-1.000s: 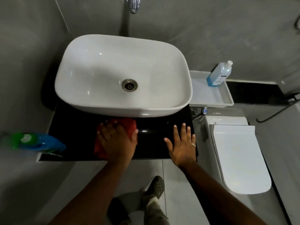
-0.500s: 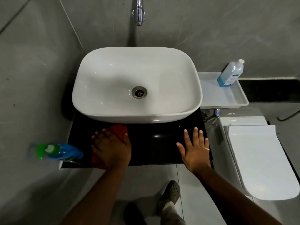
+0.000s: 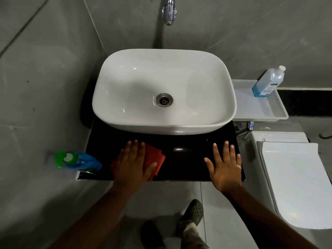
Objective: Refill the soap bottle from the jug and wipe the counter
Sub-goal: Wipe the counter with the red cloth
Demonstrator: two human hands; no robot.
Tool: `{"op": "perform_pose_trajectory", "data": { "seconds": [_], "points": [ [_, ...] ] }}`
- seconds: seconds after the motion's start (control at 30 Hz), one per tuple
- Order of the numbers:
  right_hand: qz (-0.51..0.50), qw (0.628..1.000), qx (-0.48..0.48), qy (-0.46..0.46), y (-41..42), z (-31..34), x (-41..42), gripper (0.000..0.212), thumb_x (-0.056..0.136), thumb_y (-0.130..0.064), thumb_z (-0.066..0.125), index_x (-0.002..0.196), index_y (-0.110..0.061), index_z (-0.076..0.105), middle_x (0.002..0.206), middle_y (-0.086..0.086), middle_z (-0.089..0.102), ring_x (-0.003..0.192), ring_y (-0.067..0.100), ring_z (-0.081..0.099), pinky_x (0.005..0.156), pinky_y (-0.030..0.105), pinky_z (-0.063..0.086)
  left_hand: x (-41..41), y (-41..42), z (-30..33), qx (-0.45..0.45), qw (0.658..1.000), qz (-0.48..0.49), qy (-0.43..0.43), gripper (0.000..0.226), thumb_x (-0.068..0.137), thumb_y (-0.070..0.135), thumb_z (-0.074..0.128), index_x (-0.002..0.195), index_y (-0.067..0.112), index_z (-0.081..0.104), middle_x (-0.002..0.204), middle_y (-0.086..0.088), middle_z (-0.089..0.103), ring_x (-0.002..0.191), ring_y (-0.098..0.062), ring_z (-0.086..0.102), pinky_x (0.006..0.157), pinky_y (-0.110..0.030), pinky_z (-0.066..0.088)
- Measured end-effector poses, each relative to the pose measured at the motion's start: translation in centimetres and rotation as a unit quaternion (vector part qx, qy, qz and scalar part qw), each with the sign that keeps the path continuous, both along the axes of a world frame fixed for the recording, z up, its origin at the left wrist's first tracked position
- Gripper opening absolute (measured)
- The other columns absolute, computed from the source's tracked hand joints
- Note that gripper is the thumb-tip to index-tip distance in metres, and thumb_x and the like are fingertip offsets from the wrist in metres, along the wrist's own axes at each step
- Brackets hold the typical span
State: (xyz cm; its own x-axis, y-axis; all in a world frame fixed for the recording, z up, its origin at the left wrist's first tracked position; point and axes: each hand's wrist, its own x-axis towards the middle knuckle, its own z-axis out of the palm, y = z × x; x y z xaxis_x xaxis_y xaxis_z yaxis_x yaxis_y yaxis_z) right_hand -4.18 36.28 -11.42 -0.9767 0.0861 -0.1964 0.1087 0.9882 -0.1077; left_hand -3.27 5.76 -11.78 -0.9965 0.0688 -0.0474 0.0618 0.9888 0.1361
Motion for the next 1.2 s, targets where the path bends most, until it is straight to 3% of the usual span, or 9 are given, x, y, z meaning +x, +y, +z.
{"op": "perform_pose_trajectory", "data": {
  "seconds": [0.17, 0.27, 0.4, 0.6, 0.77, 0.93, 1.03, 1.13, 1.2],
  "points": [
    [0.003, 1.0, 0.002, -0.001, 0.0, 0.0, 0.0, 0.08, 0.081, -0.066, -0.008, 0.15, -0.027, 0.004, 0.16, 0.014, -0.003, 0.146, 0.031, -0.007, 0.117, 0.046, -0.002, -3.8, 8.0, 1.2, 0.077, 0.953, 0.291, -0.045, 0.081, 0.087, 0.057, 0.035, 0.146, 0.003, 0.02, 0.152, -0.027, 0.022, 0.142, -0.043, 0.011, 0.114, -0.059, 0.009],
    [0.003, 1.0, 0.002, 0.002, 0.3, -0.4, -0.1, 0.08, 0.081, -0.068, -0.006, 0.15, -0.028, 0.005, 0.16, 0.014, -0.001, 0.146, 0.031, -0.005, 0.117, 0.047, -0.001, -2.7, 10.9, 0.7, 0.04, 0.993, 0.105, -0.027, 0.077, 0.085, 0.058, 0.035, 0.144, 0.01, 0.027, 0.151, -0.023, 0.029, 0.141, -0.042, 0.018, 0.114, -0.058, 0.013],
    [0.0, 1.0, 0.001, 0.014, 0.0, -0.3, -0.1, 0.077, 0.086, -0.064, 0.004, 0.15, -0.024, 0.017, 0.158, 0.018, 0.01, 0.146, 0.035, 0.004, 0.116, 0.05, 0.005, -0.2, 8.6, 0.2, 0.039, 0.994, -0.101, -0.012, 0.078, 0.084, 0.066, 0.034, 0.145, 0.017, 0.029, 0.153, -0.011, 0.033, 0.143, -0.033, 0.023, 0.113, -0.053, 0.024],
    [0.003, 1.0, 0.01, 0.011, 0.0, -0.1, -0.1, 0.077, 0.085, -0.065, 0.001, 0.15, -0.025, 0.014, 0.159, 0.017, 0.008, 0.146, 0.034, 0.002, 0.116, 0.05, 0.005, -0.5, 0.2, 0.4, 0.021, 0.996, 0.078, -0.033, 0.088, 0.08, 0.069, 0.018, 0.148, 0.012, 0.022, 0.155, -0.018, 0.025, 0.144, -0.037, 0.014, 0.115, -0.051, 0.015],
    [0.004, 1.0, 0.015, 0.002, 0.2, -0.4, -0.1, 0.075, 0.086, -0.065, -0.003, 0.15, -0.028, 0.007, 0.16, 0.015, 0.002, 0.146, 0.032, -0.003, 0.116, 0.047, 0.001, -2.8, 6.3, 0.7, 0.091, 0.951, 0.292, -0.036, 0.082, 0.089, 0.059, 0.035, 0.149, 0.009, 0.009, 0.157, -0.021, 0.011, 0.145, -0.039, 0.001, 0.116, -0.056, 0.003],
    [0.011, 1.0, -0.008, -0.025, 0.8, 0.3, -0.7, 0.068, 0.092, -0.062, 0.019, 0.15, -0.03, 0.008, 0.16, 0.012, 0.0, 0.147, 0.028, -0.004, 0.117, 0.046, 0.002, -1.9, 13.9, 1.4, 0.117, 0.981, 0.142, -0.069, 0.083, 0.088, 0.062, 0.03, 0.149, 0.01, 0.006, 0.157, -0.022, 0.005, 0.145, -0.039, -0.004, 0.114, -0.054, -0.003],
    [-0.066, 0.99, -0.122, 0.018, -0.2, 1.5, -0.7, 0.059, 0.096, -0.05, 0.035, 0.148, -0.024, 0.025, 0.158, 0.016, 0.017, 0.145, 0.032, 0.011, 0.117, 0.049, 0.013, -0.9, 13.8, 1.5, 0.134, 0.983, 0.086, -0.087, 0.078, 0.092, 0.058, 0.027, 0.149, 0.009, 0.008, 0.158, -0.02, 0.003, 0.146, -0.036, -0.004, 0.117, -0.051, -0.002],
    [-0.039, 0.979, -0.168, 0.106, -5.8, 2.6, -0.2, 0.051, 0.096, -0.041, 0.038, 0.14, -0.015, 0.043, 0.148, 0.023, 0.035, 0.139, 0.039, 0.028, 0.113, 0.051, 0.026, -0.1, 9.6, 2.1, 0.138, 0.989, 0.034, -0.03, 0.066, 0.093, 0.045, 0.042, 0.144, 0.005, 0.029, 0.154, -0.021, 0.025, 0.143, -0.038, 0.018, 0.114, -0.053, 0.016],
    [0.029, 0.987, -0.134, 0.089, -10.3, 2.1, -0.2, 0.055, 0.094, -0.045, 0.038, 0.14, -0.015, 0.044, 0.15, 0.025, 0.031, 0.14, 0.042, 0.023, 0.114, 0.053, 0.019, 0.3, 6.7, 2.0, 0.106, 0.994, 0.019, 0.004, 0.059, 0.091, 0.04, 0.046, 0.135, 0.0, 0.045, 0.144, -0.026, 0.041, 0.135, -0.043, 0.035, 0.107, -0.057, 0.031]
  ]
}}
